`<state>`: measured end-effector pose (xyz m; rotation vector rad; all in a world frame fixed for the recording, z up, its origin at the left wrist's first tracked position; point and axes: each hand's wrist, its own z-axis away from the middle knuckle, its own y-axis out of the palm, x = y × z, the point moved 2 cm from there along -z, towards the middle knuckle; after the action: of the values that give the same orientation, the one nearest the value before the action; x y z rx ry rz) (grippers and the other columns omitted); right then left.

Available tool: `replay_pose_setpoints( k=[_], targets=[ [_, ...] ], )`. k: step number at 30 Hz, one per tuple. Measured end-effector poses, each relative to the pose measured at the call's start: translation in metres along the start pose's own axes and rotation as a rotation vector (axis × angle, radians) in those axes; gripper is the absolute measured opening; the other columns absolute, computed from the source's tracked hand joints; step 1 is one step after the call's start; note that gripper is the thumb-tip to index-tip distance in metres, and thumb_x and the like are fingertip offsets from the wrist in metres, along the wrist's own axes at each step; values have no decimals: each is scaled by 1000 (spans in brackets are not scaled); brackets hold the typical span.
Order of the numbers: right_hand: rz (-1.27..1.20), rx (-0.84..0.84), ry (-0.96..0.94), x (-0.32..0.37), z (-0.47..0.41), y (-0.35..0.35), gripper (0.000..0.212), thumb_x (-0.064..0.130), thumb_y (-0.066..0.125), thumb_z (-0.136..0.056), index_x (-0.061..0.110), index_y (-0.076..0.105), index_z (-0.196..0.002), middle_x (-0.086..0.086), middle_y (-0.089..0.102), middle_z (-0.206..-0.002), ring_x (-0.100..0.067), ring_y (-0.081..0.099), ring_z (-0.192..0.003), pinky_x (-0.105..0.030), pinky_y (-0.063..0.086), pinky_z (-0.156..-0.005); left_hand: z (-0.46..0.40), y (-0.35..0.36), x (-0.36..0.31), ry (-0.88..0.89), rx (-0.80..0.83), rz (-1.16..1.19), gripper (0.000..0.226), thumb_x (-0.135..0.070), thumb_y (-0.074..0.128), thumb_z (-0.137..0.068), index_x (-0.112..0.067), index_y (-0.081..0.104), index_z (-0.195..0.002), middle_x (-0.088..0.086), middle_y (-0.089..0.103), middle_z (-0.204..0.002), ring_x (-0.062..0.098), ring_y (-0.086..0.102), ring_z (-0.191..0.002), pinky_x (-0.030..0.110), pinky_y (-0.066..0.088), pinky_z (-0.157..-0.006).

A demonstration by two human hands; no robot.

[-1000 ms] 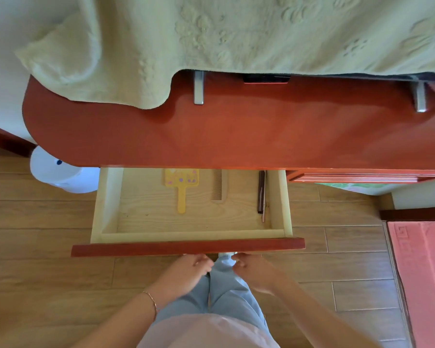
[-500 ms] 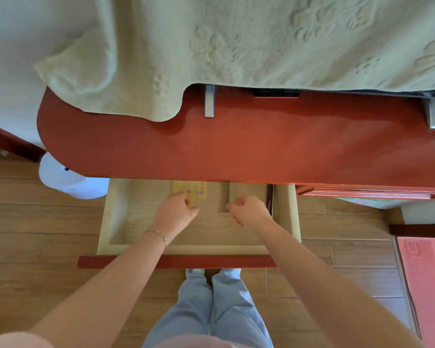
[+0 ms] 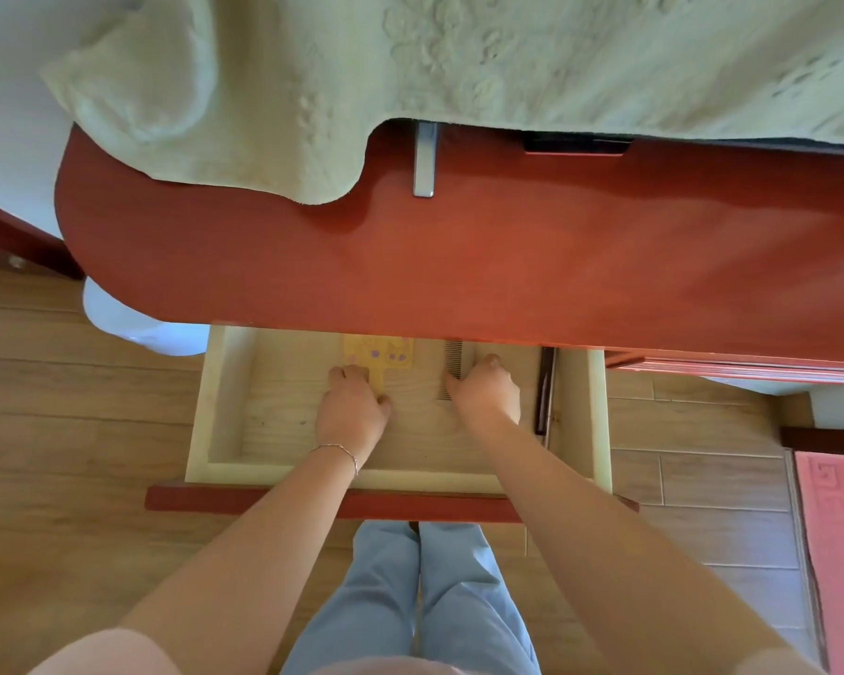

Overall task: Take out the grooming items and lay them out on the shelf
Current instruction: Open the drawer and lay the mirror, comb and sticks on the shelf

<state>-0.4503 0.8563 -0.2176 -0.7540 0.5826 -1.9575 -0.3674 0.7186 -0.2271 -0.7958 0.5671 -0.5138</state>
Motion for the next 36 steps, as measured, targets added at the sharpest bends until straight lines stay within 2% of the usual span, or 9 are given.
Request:
replay_pose_setpoints(
  k=[6,9,11,15,17,22,28,32,36],
  targets=[
    [-105,87,13,-1,-5,0,52,35,58,-89,5,41,-127,-12,59,-118,-31,59,-102,-34,46,-72,1,-5,-2,-70,32,106,41,-23,58,-83,-5,45,-117,13,51,-112,32,61,-82,31,41,-59],
    [-184,139,-39,-5,-2,-6,35,24,51,-92,7,48,-122,-11,61,-109,-25,57,-85,-31,45,-67,4,-10,-4,-64,132,331,25,-20,59,-83,-13,53,-106,2,63,-82,18,59,-68,28,43,-53],
    [-269,182,-57,-8,2,-10,30,19,48,-92,8,54,-120,-7,62,-94,-23,59,-75,-30,49,-63,10,-15,-6,-40,202,497,13,-20,60,-85,-17,60,-99,0,65,-83,14,58,-70,27,46,-61],
    [-470,298,10,-19,16,-22,25,13,49,-92,4,60,-112,-13,69,-88,-29,68,-77,-41,58,-73,31,-30,-6,-81,367,786,18,-16,63,-86,1,65,-92,16,68,-84,9,50,-55,20,40,-56],
    [-574,374,52,-26,25,-34,27,11,52,-90,-1,58,-113,-16,66,-94,-27,65,-76,-36,56,-63,42,-39,-5,-133,492,881,16,-13,63,-87,3,60,-91,12,67,-84,3,49,-49,13,39,-51],
    [-526,447,65,-44,49,-79,30,10,55,-87,-7,54,-111,-15,59,-77,-21,59,-53,-23,46,-43,68,-57,-5,-103,801,792,10,-8,61,-87,-3,61,-96,7,63,-80,1,51,-51,12,40,-49],
    [-475,527,-87,-56,81,-140,17,12,53,-91,-3,60,-96,-14,60,-72,-19,56,-53,-23,41,-43,76,-84,-11,151,1077,753,22,-11,69,-80,-9,57,-99,6,64,-72,6,50,-57,14,36,-50],
    [-651,502,-209,-47,89,-172,20,12,50,-93,0,63,-102,-8,59,-69,-16,54,-55,-22,40,-43,74,-99,-31,250,1036,844,48,-24,83,-62,-12,56,-100,2,63,-69,6,49,-55,15,36,-48],
    [-736,300,-254,-30,74,-187,19,16,50,-94,8,64,-102,-5,60,-70,-13,48,-48,-23,40,-47,66,-112,-65,206,816,914,27,-10,70,-81,-13,58,-105,-6,55,-71,3,48,-56,13,39,-48]
  ],
)
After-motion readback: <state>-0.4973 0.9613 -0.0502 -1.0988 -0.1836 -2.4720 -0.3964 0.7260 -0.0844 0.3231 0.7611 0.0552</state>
